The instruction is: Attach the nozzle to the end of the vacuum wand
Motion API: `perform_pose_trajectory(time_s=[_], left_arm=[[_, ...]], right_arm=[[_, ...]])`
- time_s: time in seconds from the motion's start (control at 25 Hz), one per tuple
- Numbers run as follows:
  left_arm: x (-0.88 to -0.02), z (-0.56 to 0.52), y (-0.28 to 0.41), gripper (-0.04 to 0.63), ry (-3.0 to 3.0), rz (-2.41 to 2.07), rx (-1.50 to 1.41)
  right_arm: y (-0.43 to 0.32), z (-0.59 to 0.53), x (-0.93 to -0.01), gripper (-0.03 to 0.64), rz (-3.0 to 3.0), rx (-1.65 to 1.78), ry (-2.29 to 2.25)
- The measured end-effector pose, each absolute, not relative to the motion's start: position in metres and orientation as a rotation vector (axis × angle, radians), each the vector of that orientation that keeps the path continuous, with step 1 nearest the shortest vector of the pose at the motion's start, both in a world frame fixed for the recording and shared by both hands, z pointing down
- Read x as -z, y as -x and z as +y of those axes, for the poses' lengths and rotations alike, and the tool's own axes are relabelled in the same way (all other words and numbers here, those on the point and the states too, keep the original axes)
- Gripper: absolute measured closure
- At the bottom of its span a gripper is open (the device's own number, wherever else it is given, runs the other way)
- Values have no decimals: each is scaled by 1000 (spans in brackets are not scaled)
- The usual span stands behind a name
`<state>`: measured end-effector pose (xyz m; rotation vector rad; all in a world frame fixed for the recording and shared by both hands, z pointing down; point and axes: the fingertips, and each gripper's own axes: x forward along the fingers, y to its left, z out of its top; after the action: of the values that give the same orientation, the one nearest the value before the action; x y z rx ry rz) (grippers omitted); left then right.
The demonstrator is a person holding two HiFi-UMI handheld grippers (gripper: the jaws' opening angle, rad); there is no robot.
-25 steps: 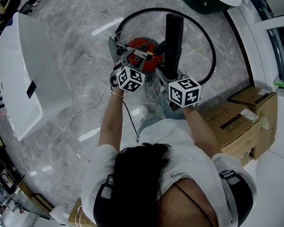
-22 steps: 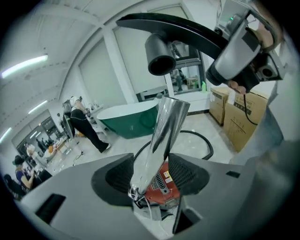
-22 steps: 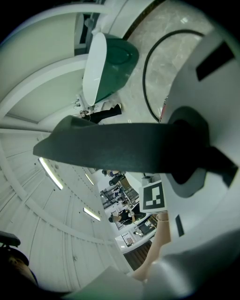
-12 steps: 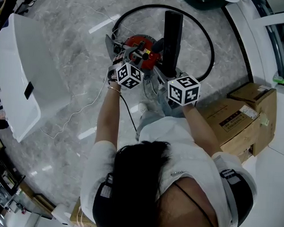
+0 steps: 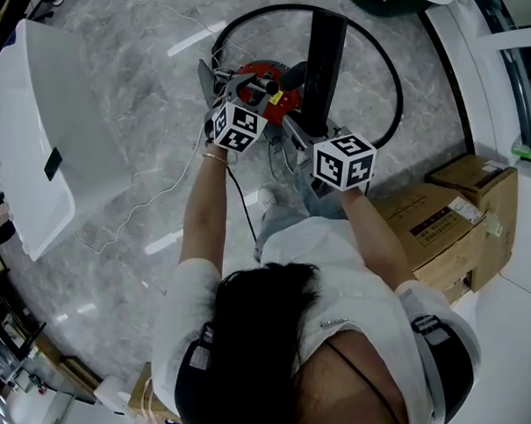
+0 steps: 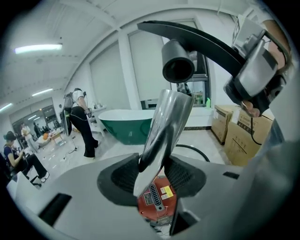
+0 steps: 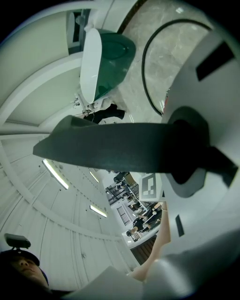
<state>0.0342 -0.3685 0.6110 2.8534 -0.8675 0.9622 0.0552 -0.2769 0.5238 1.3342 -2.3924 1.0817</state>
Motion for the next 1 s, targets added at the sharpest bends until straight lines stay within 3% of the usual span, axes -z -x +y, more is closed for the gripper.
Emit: perform_pose_trajectory(time_s=[0.44, 1.0], left_arm=[[-591, -404, -21, 420, -2793, -956, -749], [-588, -410, -18, 414, -2734, -992, -679]], right_arm=[[-45, -313, -507, 571, -2541, -1177, -1238], [-30, -324, -518, 571, -2550, -1273, -1125]])
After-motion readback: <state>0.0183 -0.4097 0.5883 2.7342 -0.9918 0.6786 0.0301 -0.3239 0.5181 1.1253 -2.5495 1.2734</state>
